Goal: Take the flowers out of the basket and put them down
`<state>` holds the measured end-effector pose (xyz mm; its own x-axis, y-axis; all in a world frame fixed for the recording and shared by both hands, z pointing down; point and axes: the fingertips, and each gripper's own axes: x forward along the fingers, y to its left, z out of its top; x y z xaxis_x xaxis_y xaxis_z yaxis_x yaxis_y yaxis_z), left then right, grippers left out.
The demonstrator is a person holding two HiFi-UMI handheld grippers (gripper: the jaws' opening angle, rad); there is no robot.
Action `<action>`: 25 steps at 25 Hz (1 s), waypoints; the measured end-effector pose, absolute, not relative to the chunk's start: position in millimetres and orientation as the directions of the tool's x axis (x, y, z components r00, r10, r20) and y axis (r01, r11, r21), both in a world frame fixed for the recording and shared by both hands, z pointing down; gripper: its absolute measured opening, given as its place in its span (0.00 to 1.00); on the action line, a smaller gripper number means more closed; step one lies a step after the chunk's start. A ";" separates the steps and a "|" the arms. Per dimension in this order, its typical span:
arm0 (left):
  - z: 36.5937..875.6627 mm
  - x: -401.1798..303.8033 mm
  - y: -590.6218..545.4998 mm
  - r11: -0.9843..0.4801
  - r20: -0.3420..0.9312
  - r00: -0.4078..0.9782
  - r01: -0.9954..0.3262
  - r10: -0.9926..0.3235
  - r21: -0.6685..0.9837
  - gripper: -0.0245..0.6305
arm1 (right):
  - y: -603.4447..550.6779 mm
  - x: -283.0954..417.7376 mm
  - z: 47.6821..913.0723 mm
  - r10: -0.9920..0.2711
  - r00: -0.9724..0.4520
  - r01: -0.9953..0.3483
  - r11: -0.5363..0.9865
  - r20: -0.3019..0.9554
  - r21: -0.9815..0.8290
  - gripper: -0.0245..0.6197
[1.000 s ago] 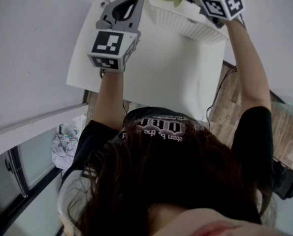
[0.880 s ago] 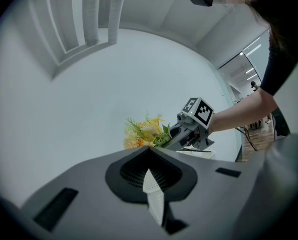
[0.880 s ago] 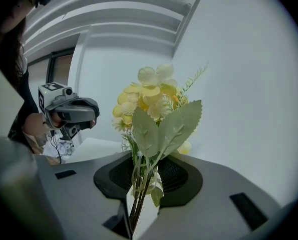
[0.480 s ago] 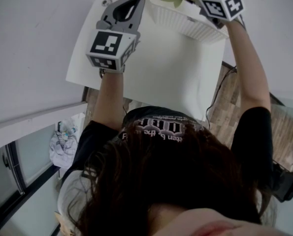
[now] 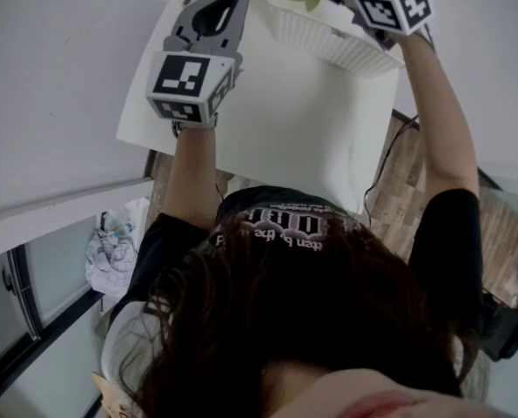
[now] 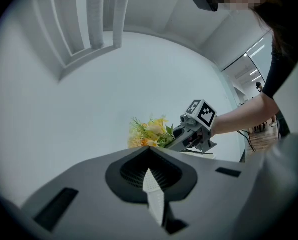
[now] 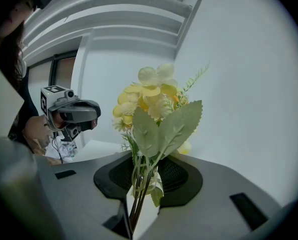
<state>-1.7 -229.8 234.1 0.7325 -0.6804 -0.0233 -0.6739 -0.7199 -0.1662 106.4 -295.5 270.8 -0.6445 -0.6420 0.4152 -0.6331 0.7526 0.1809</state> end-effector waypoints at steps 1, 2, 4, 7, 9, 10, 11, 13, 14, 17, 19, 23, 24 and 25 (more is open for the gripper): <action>233.1 -3.2 -229.3 -0.717 -0.026 0.729 -0.678 -0.684 -0.161 0.03 | -294.6 103.7 270.7 -0.639 -0.648 -0.631 0.755 0.414 0.177 0.23; 232.5 -5.1 -228.6 -0.714 -0.027 0.725 -0.683 -0.688 -0.154 0.03 | -293.2 100.4 270.7 -0.634 -0.653 -0.628 0.759 0.413 0.173 0.23; 232.2 -10.2 -226.9 -0.704 -0.028 0.714 -0.696 -0.700 -0.145 0.03 | -288.4 90.7 270.8 -0.620 -0.671 -0.615 0.772 0.408 0.160 0.23; 232.6 -17.2 -223.4 -0.691 -0.027 0.701 -0.708 -0.713 -0.146 0.03 | -280.7 75.9 275.8 -0.597 -0.695 -0.594 0.791 0.402 0.147 0.23; 232.4 -23.5 -221.5 -0.681 -0.028 0.691 -0.718 -0.723 -0.147 0.03 | -277.2 65.6 281.4 -0.583 -0.705 -0.581 0.801 0.403 0.141 0.23; 232.4 -28.0 -220.7 -0.674 -0.029 0.684 -0.724 -0.729 -0.147 0.03 | -275.6 59.6 284.4 -0.575 -0.711 -0.575 0.807 0.405 0.136 0.23; 232.9 -32.8 -219.9 -0.667 -0.029 0.677 -0.730 -0.735 -0.146 0.03 | -273.9 53.4 287.9 -0.566 -0.717 -0.568 0.813 0.407 0.130 0.23; 235.5 -42.4 -218.4 -0.655 -0.027 0.664 -0.742 -0.747 -0.144 0.03 | -270.4 41.5 296.8 -0.548 -0.728 -0.553 0.825 0.413 0.120 0.23; 237.3 -47.2 -217.9 -0.649 -0.026 0.658 -0.747 -0.752 -0.142 0.03 | -268.8 35.6 301.8 -0.539 -0.732 -0.545 0.830 0.417 0.117 0.23; 239.7 -59.2 -216.3 -0.630 -0.024 0.639 -0.764 -0.769 -0.140 0.03 | -264.8 19.8 314.4 -0.513 -0.745 -0.521 0.847 0.425 0.109 0.23; 237.2 -62.9 -214.6 -0.617 -0.023 0.625 -0.774 -0.780 -0.141 0.03 | -261.0 13.7 320.9 -0.498 -0.752 -0.506 0.856 0.433 0.104 0.23; 242.8 -73.5 -210.2 -0.594 -0.014 0.603 -0.790 -0.798 -0.154 0.03 | -252.4 -0.6 346.5 -0.476 -0.752 -0.488 0.867 0.456 0.099 0.23; 246.9 -76.9 -209.6 -0.592 -0.009 0.600 -0.792 -0.800 -0.147 0.03 | -251.3 -4.5 355.6 -0.470 -0.752 -0.488 0.869 0.463 0.090 0.23; 251.4 -79.9 -209.2 -0.591 -0.003 0.597 -0.795 -0.802 -0.138 0.03 | -250.3 -7.8 365.1 -0.462 -0.752 -0.487 0.870 0.470 0.076 0.23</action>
<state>-79.9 -209.2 251.4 0.5970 -0.8022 -0.0035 -0.7948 -0.5909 -0.1384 -7.8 -250.3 365.1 -0.7524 -0.4619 0.4695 -0.4867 0.8702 0.0762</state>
